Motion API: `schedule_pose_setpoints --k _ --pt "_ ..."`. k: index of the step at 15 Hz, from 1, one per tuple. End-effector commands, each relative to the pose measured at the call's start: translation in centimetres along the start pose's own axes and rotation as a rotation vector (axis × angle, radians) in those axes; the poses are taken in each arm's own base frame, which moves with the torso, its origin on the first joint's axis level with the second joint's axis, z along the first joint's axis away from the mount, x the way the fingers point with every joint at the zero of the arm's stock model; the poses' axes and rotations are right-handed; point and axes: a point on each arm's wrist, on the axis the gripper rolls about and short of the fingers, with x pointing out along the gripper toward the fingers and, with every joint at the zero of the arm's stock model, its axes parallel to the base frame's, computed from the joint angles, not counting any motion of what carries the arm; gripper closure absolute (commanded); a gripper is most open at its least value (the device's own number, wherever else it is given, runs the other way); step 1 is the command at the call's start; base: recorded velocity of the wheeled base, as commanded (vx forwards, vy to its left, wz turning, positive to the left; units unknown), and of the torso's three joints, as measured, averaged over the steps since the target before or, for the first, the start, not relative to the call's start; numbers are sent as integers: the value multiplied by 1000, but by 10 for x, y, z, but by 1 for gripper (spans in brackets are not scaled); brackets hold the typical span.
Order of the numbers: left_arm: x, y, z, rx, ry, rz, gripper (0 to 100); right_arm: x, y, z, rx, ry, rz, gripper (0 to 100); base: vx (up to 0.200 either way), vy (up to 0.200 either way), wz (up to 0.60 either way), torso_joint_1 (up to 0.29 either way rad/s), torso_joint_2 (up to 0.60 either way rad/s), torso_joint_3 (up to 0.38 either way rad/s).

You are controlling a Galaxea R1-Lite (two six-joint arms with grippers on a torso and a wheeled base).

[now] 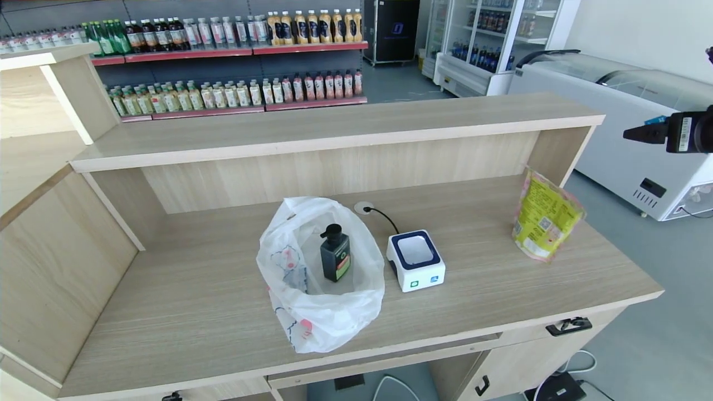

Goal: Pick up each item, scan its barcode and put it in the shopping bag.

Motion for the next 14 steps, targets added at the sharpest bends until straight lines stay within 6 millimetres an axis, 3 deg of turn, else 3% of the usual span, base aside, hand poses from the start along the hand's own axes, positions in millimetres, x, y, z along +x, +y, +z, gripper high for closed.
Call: schedule_pose_setpoints --k 1,6,9,14 --pt "0 0 0 1 0 1 0 62 -36 -37 -41 125 -71 0 0 0 0 0 0 0" --pt "0 0 0 0 0 1 0 84 -44 -57 -31 156 60 0 0 0 0 0 0 0" --pt "0 0 0 1 0 3 0 95 -34 -65 -28 175 110 0 0 0 0 0 0 0" --pt "0 0 0 1 0 3 0 105 -20 -61 -8 99 248 0 0 0 0 0 0 0"
